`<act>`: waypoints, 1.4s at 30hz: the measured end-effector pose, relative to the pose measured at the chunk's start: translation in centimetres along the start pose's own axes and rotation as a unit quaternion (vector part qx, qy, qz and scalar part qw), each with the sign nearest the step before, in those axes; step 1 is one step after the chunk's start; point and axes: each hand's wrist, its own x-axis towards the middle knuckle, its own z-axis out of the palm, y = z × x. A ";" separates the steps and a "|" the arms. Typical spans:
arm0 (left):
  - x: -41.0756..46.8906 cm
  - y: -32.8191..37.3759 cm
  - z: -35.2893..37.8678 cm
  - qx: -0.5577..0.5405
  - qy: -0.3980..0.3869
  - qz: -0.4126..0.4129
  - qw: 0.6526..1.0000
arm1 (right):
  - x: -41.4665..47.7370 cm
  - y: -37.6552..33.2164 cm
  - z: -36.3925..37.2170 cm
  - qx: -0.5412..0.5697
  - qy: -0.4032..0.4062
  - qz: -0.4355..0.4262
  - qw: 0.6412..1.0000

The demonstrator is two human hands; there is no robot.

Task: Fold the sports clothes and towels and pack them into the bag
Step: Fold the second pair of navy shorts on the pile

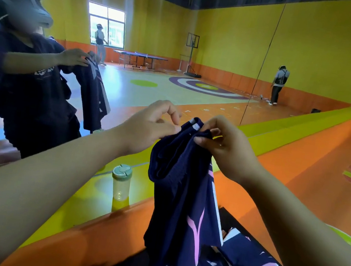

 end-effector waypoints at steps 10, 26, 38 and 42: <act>-3.0 -3.8 0.1 0.275 -0.175 -0.027 0.945 | -1.3 1.5 0.5 0.077 0.036 0.034 0.996; -1.7 -4.1 -1.4 0.414 -0.236 -0.029 0.879 | -2.3 2.9 0.5 0.049 -0.037 0.049 0.997; -0.7 -2.6 -1.3 0.481 -0.183 0.059 0.855 | -2.0 1.5 -0.3 -0.197 -0.193 -0.032 0.961; -0.8 -1.8 -1.0 0.518 -0.211 0.069 0.826 | -1.9 1.2 -0.3 -0.287 -0.198 -0.047 0.936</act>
